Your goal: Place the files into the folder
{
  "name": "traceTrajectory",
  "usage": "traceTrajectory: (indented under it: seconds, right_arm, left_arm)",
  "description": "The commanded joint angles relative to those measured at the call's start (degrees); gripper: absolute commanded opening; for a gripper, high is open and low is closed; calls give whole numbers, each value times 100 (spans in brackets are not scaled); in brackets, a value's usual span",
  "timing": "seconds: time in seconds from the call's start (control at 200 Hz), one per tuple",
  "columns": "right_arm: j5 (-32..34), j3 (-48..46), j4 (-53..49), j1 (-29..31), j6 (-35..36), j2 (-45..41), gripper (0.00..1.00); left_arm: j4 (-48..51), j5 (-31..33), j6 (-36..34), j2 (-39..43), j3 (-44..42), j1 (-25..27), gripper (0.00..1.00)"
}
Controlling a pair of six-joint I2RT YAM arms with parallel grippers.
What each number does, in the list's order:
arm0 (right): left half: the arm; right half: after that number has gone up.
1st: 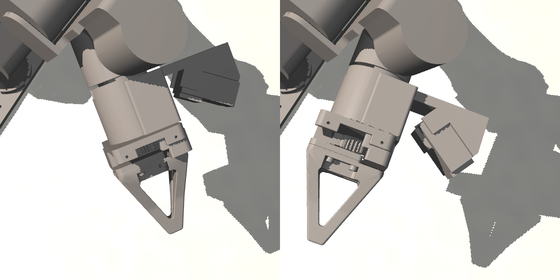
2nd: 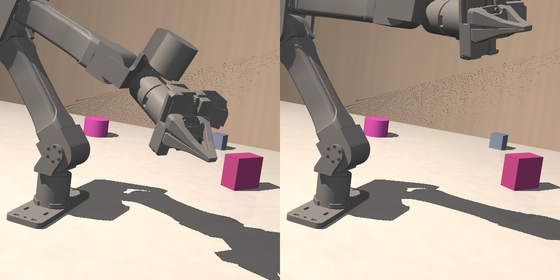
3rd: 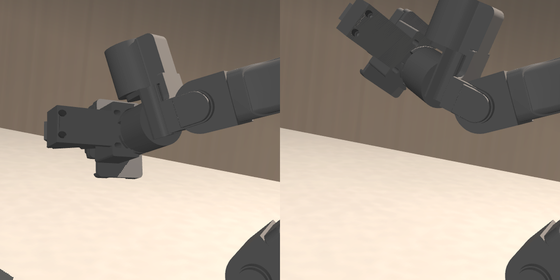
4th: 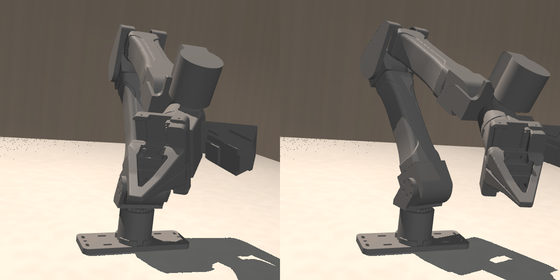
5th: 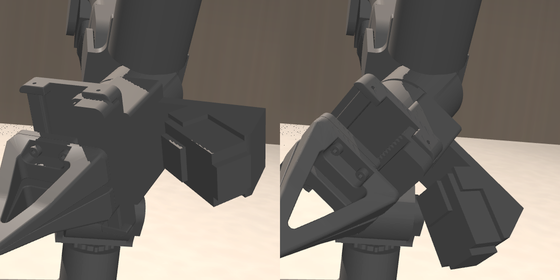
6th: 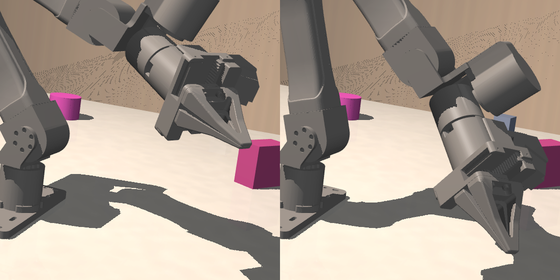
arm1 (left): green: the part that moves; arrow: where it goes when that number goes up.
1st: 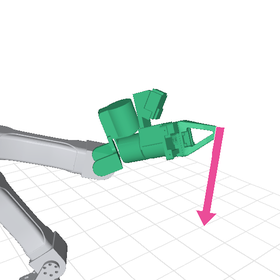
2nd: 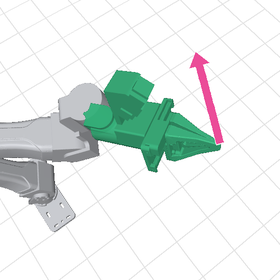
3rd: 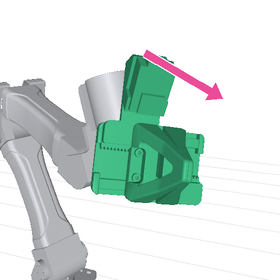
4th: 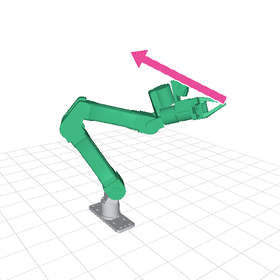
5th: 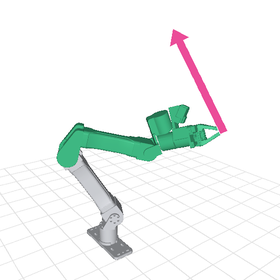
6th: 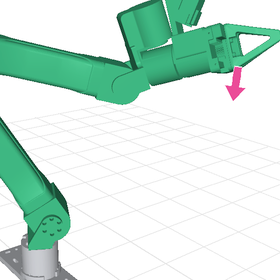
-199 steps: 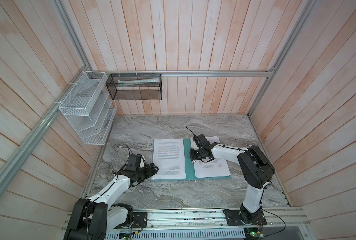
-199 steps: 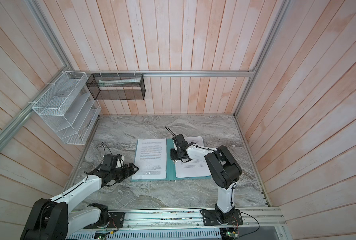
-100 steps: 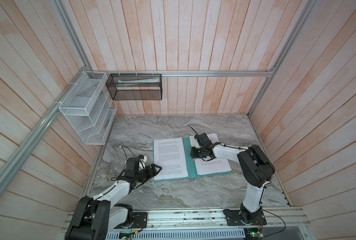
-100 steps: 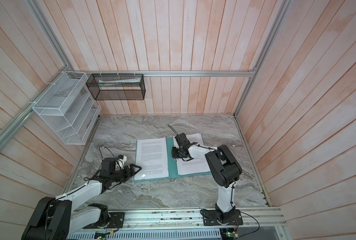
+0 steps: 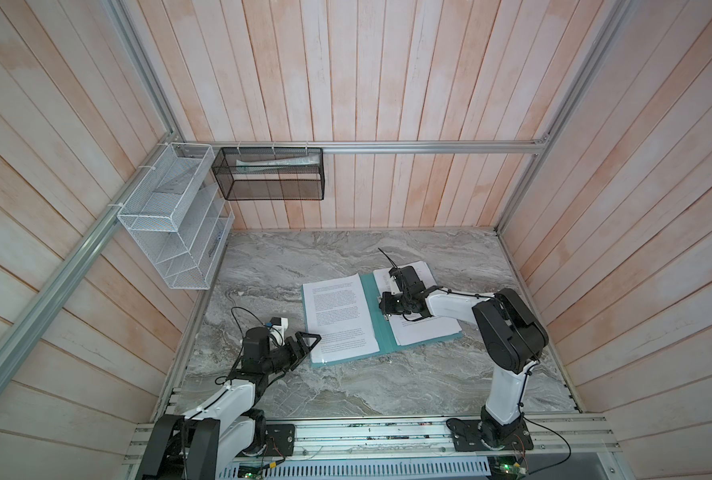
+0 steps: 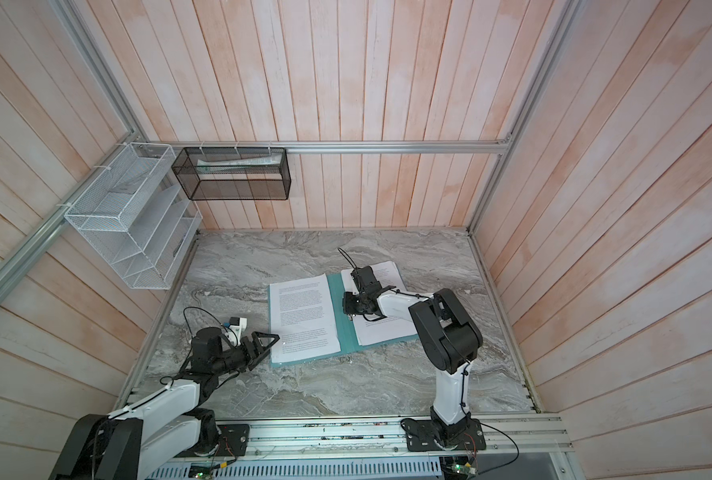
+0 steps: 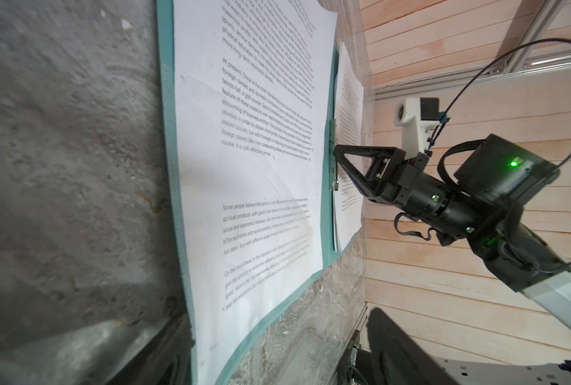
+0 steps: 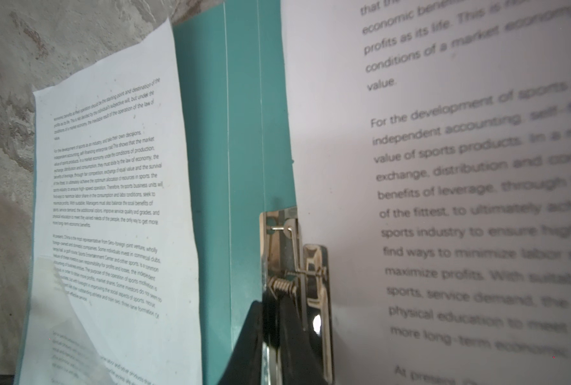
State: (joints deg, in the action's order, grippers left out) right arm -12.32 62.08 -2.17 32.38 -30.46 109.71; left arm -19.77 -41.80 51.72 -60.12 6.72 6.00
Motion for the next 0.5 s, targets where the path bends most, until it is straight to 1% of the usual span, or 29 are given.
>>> traceTrajectory:
  seconds: [0.0, 0.115, 0.25, 0.495]
  right_arm:
    - [-796, -282, -632, 277, -239, 490, 13]
    - [-806, -286, -592, 295, -301, 520, 14]
    - [-811, -289, -556, 365, -401, 543, 13]
    - [-877, -420, -309, 518, -939, 488, 15]
  left_arm:
    - [-941, -535, 224, 268, 60, 82, 84]
    - [-794, -396, 147, 527, 65, 69, 84]
    - [-721, -335, 40, 647, 174, 67, 84]
    - [-397, -387, -241, 603, 794, 76, 85]
